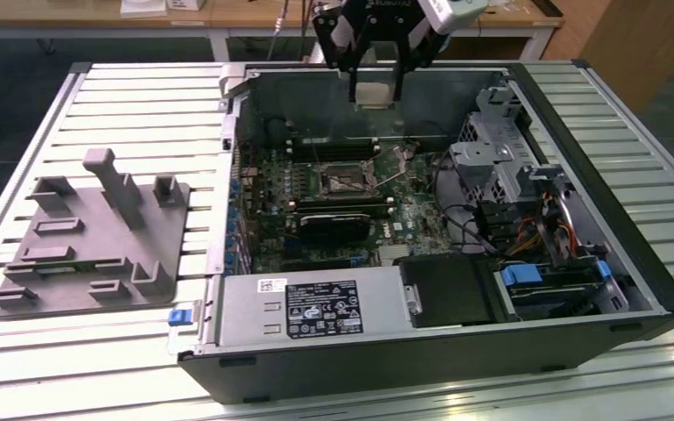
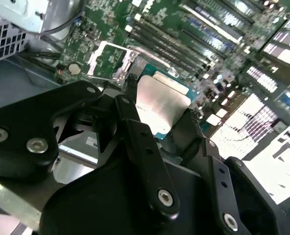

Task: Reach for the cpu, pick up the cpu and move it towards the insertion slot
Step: 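Pick up the cpu and move it towards the insertion slot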

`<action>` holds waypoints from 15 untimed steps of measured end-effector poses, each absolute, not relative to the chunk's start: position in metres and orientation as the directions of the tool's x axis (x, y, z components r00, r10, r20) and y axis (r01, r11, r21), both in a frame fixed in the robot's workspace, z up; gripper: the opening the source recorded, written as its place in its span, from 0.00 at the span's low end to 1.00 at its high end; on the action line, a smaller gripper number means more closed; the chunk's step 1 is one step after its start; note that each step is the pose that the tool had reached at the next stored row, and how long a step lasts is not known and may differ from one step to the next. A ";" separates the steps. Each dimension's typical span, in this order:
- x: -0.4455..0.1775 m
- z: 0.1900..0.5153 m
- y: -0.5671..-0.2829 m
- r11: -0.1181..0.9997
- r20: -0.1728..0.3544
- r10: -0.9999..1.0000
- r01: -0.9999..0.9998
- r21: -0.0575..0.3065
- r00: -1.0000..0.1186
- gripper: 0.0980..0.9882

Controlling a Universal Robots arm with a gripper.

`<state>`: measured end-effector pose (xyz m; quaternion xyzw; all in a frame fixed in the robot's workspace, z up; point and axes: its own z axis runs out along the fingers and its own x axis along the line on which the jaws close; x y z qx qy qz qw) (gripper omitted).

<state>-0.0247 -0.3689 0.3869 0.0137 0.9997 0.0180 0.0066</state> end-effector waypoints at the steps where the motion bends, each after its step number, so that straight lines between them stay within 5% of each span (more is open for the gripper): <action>1: -0.024 0.387 -0.366 0.999 -0.013 0.028 0.027 0.036 -1.000 0.49; 15: -0.018 0.378 -0.334 0.999 -0.013 0.028 0.027 0.036 -1.000 0.49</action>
